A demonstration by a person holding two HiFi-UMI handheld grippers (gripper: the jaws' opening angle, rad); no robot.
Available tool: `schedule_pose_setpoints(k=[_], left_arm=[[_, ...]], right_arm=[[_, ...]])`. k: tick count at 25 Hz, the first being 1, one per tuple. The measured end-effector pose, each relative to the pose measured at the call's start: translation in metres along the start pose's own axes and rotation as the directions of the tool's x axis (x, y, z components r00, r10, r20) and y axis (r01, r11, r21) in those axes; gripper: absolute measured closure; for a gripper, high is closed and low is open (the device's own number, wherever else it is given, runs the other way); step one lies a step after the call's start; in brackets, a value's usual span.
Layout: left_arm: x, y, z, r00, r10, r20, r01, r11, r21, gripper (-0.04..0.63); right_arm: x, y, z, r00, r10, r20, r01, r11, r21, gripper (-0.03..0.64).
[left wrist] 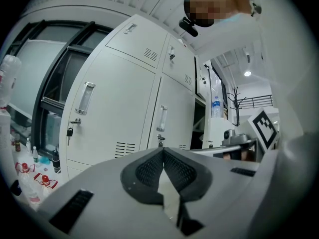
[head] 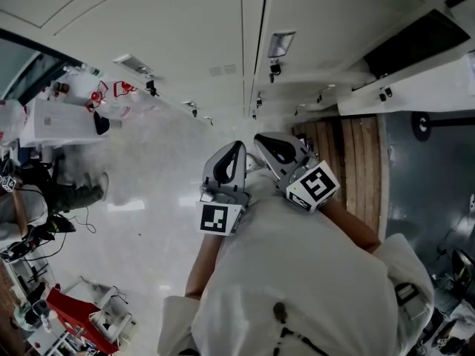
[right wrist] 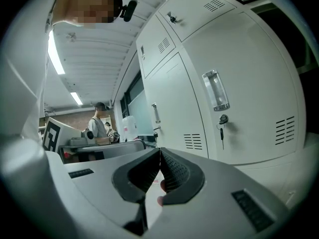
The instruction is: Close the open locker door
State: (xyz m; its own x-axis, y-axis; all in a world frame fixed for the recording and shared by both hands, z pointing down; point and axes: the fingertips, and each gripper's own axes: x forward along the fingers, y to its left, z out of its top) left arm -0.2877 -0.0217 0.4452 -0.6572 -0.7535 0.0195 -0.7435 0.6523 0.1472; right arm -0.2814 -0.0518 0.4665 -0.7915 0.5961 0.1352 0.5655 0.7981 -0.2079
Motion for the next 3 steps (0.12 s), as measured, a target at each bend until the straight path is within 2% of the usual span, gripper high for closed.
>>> schedule_pose_setpoints(k=[3], left_arm=[[-0.0037,0.0029,-0.0071,1.0,0.006,-0.017,-0.007,1.0,-0.007,0.588]], right_arm=[[0.0021,0.0007,-0.0024,1.0,0.006,-0.007,-0.006,1.0,0.002,0.589]])
